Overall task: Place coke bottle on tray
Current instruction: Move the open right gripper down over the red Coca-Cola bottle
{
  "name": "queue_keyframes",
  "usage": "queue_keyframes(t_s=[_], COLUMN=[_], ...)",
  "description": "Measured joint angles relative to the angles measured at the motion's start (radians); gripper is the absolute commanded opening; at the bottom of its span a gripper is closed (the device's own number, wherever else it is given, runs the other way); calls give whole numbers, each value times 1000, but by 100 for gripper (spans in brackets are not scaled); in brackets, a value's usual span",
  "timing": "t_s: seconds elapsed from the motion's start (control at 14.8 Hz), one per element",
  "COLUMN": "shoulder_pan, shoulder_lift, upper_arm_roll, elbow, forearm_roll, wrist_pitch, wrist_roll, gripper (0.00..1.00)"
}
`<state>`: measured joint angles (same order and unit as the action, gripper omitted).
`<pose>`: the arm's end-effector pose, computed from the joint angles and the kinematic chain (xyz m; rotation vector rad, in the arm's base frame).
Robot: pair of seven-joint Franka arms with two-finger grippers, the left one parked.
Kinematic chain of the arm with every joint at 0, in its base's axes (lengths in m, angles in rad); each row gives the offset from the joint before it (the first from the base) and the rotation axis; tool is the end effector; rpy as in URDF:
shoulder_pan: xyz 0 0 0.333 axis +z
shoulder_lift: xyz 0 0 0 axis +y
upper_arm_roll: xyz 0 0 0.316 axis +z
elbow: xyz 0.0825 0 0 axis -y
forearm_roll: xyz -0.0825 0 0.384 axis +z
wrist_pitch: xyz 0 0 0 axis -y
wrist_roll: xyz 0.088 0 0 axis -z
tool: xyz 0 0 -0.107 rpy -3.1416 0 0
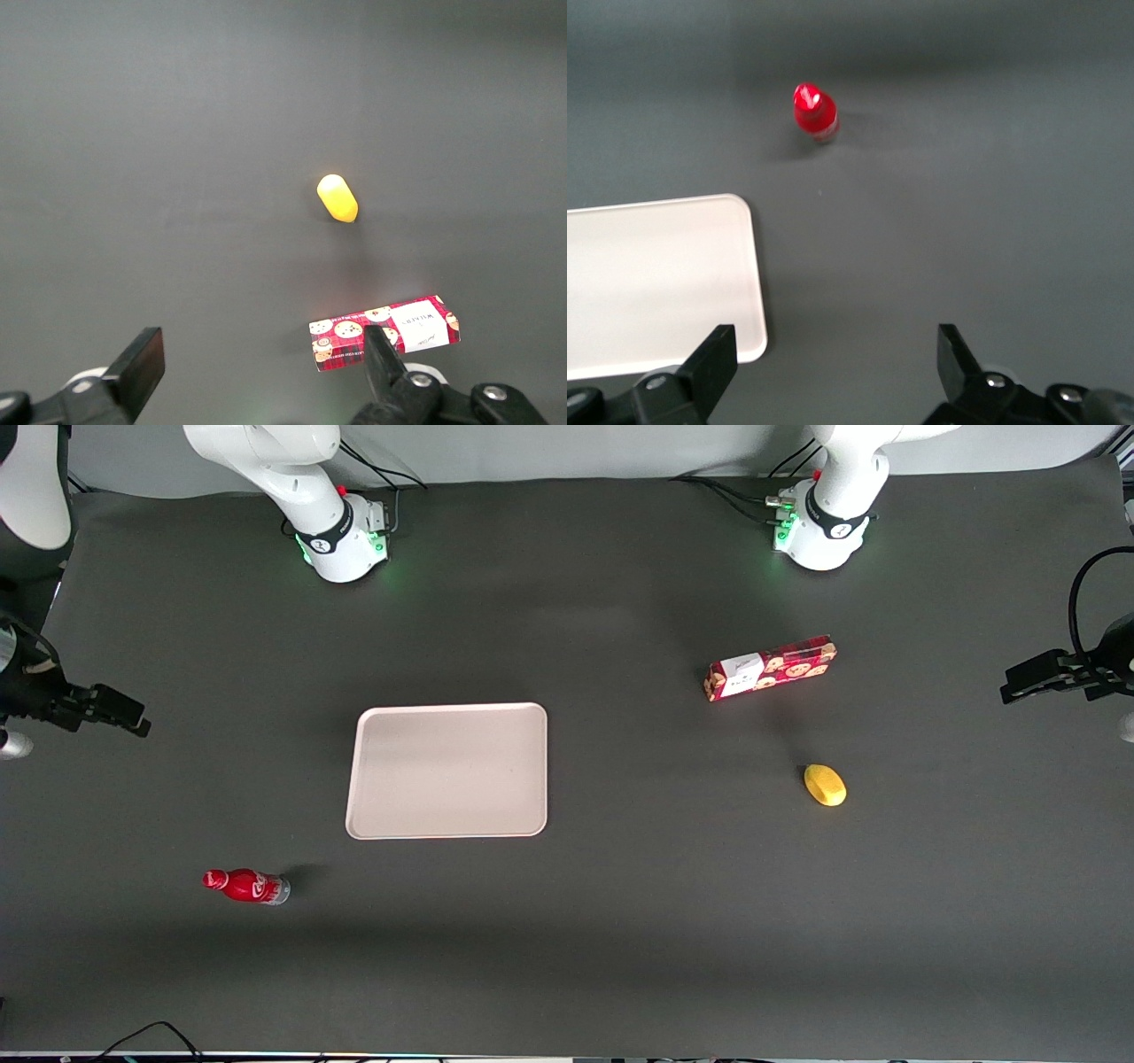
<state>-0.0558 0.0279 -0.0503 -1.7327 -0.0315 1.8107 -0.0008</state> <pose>0.5737 -0.0634 0.5528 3.1021 -0.1529 0.0751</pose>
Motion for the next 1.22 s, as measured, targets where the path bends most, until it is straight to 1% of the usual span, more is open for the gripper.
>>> queue_keyframes(t_s=[0.27, 0.41, 0.68, 0.88, 1.22], shoulder_pan=[-5, -3, -3, -2, -2], shoulder_lift=[157, 248, 358, 428, 527], upper_arm_roll=[1, 7, 9, 9, 10], elbow=[101, 134, 155, 184, 243], forearm_roll=[0, 0, 56, 113, 118], wrist_pitch=[53, 142, 219, 252, 293], wrist_roll=[-22, -53, -84, -139, -152], gripper=[100, 100, 100, 100, 100])
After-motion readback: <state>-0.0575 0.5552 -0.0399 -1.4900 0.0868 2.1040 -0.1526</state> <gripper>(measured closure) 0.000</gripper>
